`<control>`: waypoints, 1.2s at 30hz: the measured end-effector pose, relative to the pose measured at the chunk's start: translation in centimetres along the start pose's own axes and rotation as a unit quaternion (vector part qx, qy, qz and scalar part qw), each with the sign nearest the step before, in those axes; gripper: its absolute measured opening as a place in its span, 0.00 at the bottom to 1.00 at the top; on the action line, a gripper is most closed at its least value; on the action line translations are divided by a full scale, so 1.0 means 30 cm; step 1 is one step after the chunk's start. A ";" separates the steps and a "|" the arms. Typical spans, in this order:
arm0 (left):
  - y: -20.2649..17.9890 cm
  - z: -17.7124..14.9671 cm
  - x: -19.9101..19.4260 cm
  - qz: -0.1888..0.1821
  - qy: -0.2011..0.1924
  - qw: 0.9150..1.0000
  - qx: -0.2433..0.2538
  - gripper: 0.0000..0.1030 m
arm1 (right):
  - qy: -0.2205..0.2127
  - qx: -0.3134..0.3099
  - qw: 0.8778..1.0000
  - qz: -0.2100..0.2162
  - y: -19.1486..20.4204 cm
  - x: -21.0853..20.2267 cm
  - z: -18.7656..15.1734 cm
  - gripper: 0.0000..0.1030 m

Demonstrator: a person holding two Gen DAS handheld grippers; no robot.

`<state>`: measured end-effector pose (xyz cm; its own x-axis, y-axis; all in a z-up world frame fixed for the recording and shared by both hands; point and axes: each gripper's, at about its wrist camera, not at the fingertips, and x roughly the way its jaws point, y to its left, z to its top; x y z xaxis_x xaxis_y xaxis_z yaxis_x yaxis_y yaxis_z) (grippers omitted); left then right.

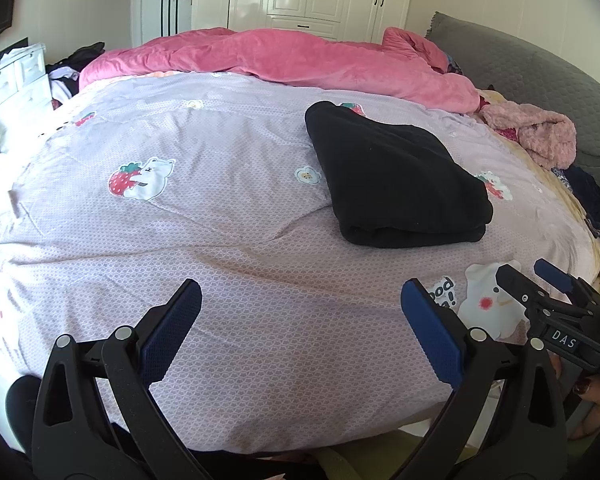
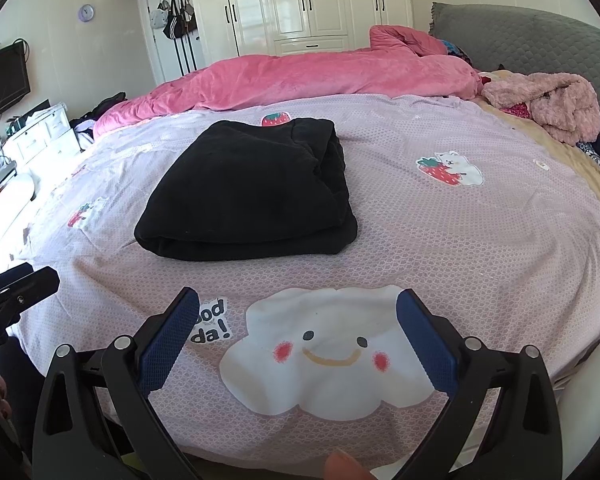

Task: Fold small clothes

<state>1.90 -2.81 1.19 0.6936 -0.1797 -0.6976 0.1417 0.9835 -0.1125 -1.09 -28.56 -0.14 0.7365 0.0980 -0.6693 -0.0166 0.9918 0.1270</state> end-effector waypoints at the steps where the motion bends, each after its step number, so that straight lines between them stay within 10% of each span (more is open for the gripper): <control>1: -0.001 0.000 0.001 0.000 0.000 1.000 0.000 0.91 | 0.001 0.000 1.000 -0.001 0.000 0.000 0.000 0.96; 27: 0.034 0.001 0.001 0.025 0.001 1.000 0.006 0.91 | 0.020 0.027 0.999 -0.035 -0.034 0.031 0.001 0.96; 36: 0.199 0.022 0.040 0.022 0.033 0.998 -0.050 0.91 | -0.013 0.169 0.961 -0.218 -0.434 -0.065 -0.049 0.96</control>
<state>4.05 2.84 0.16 0.6498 -0.1374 -0.7476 0.0388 0.9882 -0.1480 -3.33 -41.54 -1.56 0.6401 -0.3265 -0.6954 0.5148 0.8542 0.0729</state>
